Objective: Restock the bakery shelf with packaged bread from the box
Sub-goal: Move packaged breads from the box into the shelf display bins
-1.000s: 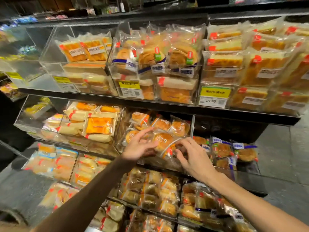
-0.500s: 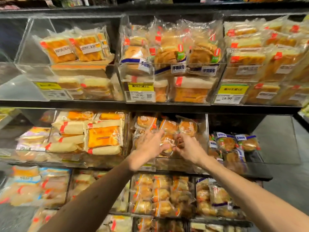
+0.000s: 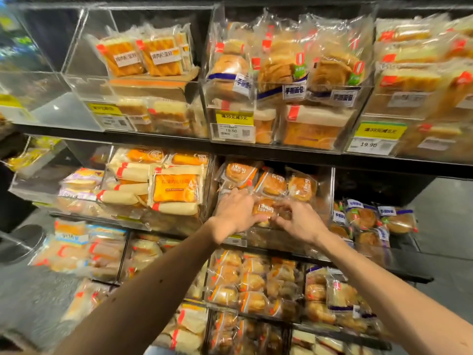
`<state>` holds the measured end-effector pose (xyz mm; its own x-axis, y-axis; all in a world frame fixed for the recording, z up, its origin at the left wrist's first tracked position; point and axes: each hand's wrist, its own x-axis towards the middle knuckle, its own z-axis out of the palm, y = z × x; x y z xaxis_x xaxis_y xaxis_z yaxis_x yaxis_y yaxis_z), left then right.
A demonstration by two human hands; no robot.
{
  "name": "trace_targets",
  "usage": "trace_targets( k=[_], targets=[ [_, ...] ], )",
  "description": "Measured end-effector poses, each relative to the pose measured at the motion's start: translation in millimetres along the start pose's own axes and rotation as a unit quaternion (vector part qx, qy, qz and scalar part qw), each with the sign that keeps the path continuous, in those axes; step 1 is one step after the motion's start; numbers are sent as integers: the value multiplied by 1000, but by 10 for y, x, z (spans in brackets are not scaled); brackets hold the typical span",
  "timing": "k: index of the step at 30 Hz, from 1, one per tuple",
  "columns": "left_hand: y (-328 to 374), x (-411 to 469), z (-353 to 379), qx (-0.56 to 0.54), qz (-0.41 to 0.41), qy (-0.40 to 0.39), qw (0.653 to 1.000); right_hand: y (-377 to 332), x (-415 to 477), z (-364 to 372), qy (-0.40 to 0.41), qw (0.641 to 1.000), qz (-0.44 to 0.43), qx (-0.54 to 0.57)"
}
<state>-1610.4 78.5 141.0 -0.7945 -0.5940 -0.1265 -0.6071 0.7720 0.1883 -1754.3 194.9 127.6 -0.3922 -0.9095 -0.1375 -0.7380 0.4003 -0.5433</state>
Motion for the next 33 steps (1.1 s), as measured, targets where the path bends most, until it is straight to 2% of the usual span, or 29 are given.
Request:
trace_targets(
  k=[6, 12, 15, 17, 19, 22, 23, 24, 25, 26, 27, 28, 30, 33],
  targets=[
    [-200, -350, -463, -139, -49, 96, 984, -363, -79, -137, 59, 994, -71, -58],
    [-965, -1382, -1203, -67, -140, 145, 977, -1495, -15, 84, 26, 964, -251, -81],
    [-1458, -2287, -1311, 30, -141, 231, 962, -2302, -85, 508, -24, 944, -327, -46],
    [-1766, -2969, -1242, 58, -218, 214, 950, -2865, -200, 923, -18, 906, -422, -36],
    [-2061, -3686, -1092, 66, -300, 225, 925, -3417, -389, 1427, -57, 856, -505, -95],
    [-2399, -4666, -857, 21, -424, 221, 878, -4244, -768, 2152, -108, 788, -591, -135],
    [-2529, -4996, -741, -12, -482, 194, 855, -4498, -904, 2398, -128, 770, -608, -146],
    [-2640, -5336, -659, -49, -505, 170, 845, -4752, -1038, 2652, -146, 751, -627, -150],
    [-2736, -5630, -584, -105, -483, 171, 852, -5001, -1173, 2898, -164, 736, -642, -143],
    [-2866, -5936, -453, -118, -462, 167, 863, -5249, -1303, 3155, -180, 720, -655, -142],
    [-3026, -6234, -325, -117, -469, 176, 857, -5503, -1430, 3416, -193, 706, -666, -146],
    [-3191, -6498, -248, -126, -512, 177, 831, -5759, -1557, 3671, -205, 696, -671, -153],
    [-3536, -6946, -100, -69, -609, 206, 762, -6248, -1813, 4162, -225, 675, -683, -165],
    [-4166, -7523, 73, -67, -652, 170, 736, -6946, -2144, 4811, -245, 652, -694, -182]
  ],
)
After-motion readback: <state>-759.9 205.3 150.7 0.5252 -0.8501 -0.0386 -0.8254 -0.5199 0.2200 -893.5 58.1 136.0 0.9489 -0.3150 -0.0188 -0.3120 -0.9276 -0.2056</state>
